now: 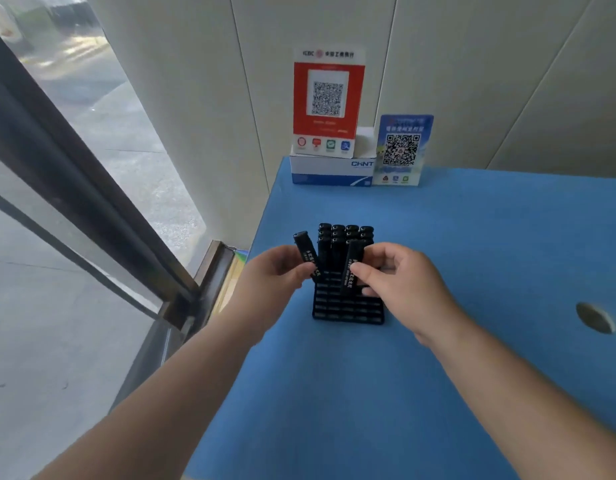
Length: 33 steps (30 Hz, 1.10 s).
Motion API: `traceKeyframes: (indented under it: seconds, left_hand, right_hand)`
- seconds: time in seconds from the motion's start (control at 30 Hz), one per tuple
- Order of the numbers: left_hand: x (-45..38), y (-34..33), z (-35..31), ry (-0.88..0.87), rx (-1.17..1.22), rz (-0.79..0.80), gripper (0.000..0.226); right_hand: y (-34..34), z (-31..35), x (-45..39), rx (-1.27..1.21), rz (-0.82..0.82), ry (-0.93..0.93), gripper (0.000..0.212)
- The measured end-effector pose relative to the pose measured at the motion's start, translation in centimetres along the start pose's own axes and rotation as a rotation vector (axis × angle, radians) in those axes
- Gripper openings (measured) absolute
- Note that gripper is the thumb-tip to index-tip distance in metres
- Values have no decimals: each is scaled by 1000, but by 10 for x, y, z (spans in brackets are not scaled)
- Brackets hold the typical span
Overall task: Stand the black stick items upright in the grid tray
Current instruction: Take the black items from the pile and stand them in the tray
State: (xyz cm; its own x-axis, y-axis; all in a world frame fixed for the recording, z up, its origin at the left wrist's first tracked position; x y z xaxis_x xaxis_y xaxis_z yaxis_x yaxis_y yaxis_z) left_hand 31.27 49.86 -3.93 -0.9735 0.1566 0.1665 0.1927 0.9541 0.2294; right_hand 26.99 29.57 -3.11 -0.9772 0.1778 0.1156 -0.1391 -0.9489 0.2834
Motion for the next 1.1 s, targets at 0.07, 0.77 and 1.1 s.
traceKeyframes:
  seconds: [0.07, 0.77, 1.1]
  left_hand:
    - [-17, -1, 1, -53, -60, 22, 9]
    - [-48, -19, 20, -368, -466, 65, 10]
    - [-48, -19, 20, -360, -420, 67, 10]
  right_hand:
    - [-1, 0, -3, 31, -60, -2, 10]
    - [-20, -21, -12, 199, -354, 46, 15]
    - [-29, -11, -19, 444, -396, 185, 6]
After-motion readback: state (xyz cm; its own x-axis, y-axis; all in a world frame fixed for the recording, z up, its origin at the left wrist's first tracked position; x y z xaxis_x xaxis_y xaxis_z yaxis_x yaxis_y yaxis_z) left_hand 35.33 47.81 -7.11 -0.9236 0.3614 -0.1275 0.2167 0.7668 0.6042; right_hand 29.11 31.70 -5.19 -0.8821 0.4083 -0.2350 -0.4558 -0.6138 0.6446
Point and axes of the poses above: each hand's wrist, its own x-axis away from the middle knuckle, its own y-axis out of the back of the hand, z = x × y, the point moved 7 cm from there along -x, towards the middle knuckle, and after that the axes turned 4 degrees about x, right-handed, at the moved point
